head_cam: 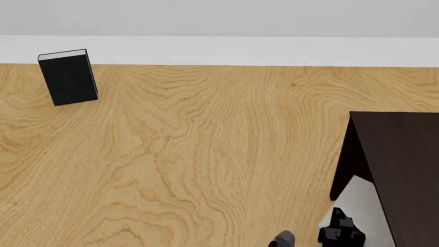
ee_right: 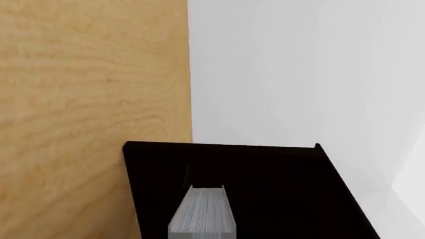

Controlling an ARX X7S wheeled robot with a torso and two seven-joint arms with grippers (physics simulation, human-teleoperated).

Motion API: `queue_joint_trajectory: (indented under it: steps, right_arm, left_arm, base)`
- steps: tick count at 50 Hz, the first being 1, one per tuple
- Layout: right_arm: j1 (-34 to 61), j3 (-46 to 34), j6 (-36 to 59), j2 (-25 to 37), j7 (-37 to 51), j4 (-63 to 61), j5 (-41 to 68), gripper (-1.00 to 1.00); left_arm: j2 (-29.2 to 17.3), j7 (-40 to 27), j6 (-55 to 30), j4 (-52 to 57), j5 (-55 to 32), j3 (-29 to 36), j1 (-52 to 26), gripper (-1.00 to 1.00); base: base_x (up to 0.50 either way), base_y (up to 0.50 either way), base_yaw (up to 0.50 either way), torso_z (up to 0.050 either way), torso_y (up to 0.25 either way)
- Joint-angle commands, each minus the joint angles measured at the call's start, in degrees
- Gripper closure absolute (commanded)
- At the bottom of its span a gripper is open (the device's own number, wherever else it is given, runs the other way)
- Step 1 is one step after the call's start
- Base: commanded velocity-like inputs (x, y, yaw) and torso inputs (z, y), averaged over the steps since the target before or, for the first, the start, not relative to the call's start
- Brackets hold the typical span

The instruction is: Pick up the book on the right and place it on the cabinet shelf.

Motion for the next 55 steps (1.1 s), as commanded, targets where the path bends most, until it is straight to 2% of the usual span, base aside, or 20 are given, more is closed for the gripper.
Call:
queue_joint_trajectory:
  steps: [1, 38, 39, 55]
  right_arm:
    - [2.7, 0.7, 3.4, -2.5, -0.5, 2.5, -4.3, 1.00]
    - [-1.0, 4.6, 6.5, -0.5, -2.0, 2.1, -0.3, 1.00]
    - [-1.0, 4.7, 6.5, -0.5, -2.0, 2.1, -0.2, -1.00]
    - [-1.1, 5.1, 7.1, -0.8, -2.2, 2.3, 0.1, -1.00]
  left_arm:
    - [-0.1, -0.3, -0.2, -0.1, -0.4, 0.4, -0.5, -1.00]
    - [-0.5, -0.7, 0.4, -0.5, -0.8, 1.4, -0.8, -1.00]
    - [-0.5, -0.8, 0.4, -0.4, -0.9, 1.4, -0.8, -1.00]
    - [-0.7, -1.1, 0.5, -0.4, -1.2, 1.6, -1.0, -1.00]
  base:
    - [0.00, 0.00, 0.00, 0.000, 0.000]
    - [0.00, 0.00, 0.00, 0.000, 0.001]
    - [0.00, 0.00, 0.00, 0.000, 0.000]
    - [0.00, 0.00, 0.00, 0.000, 0.000]
